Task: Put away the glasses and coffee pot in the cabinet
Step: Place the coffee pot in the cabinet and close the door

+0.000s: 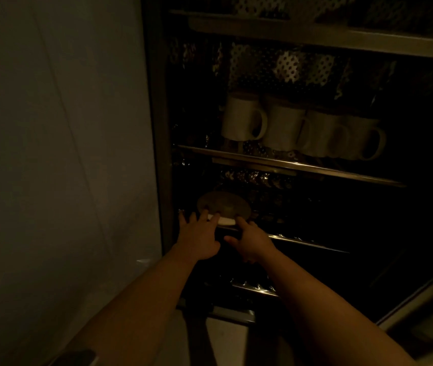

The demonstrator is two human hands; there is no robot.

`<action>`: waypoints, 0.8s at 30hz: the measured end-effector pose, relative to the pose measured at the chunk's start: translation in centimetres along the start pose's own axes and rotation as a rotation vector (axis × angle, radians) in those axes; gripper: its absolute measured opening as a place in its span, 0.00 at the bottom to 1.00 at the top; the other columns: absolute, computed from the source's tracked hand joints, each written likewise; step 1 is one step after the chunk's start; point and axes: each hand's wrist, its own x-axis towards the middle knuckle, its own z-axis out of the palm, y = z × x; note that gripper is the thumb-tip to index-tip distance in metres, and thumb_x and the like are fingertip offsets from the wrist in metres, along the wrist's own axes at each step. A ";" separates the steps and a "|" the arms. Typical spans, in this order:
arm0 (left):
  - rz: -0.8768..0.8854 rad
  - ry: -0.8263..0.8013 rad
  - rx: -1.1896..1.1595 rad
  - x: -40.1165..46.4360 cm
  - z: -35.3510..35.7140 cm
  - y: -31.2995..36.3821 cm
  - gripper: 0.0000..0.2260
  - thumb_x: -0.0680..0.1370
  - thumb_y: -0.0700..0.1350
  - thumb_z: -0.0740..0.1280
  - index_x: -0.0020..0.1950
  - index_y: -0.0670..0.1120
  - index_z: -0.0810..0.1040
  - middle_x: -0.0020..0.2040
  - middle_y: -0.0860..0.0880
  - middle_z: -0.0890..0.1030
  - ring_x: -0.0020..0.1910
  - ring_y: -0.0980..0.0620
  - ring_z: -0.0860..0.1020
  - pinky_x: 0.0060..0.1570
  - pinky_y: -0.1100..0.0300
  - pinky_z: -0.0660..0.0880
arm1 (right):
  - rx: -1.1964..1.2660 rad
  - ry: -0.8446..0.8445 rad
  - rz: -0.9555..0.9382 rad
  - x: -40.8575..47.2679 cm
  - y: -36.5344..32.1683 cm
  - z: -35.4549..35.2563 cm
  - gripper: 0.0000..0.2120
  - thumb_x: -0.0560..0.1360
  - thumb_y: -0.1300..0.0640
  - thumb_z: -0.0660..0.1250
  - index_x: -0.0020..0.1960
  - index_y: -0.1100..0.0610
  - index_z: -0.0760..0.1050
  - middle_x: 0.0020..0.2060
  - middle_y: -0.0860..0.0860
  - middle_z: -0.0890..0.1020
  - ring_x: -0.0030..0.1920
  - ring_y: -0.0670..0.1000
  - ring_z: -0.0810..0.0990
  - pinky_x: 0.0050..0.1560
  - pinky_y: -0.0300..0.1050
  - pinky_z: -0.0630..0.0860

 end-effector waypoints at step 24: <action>-0.142 0.097 -0.247 -10.5 -12.3 4.9 0.33 0.76 0.66 0.46 0.78 0.52 0.57 0.78 0.49 0.58 0.77 0.46 0.54 0.73 0.44 0.53 | 0.008 0.259 0.052 -14.7 -6.5 -9.6 0.28 0.79 0.42 0.55 0.77 0.47 0.55 0.77 0.52 0.56 0.77 0.54 0.50 0.73 0.51 0.53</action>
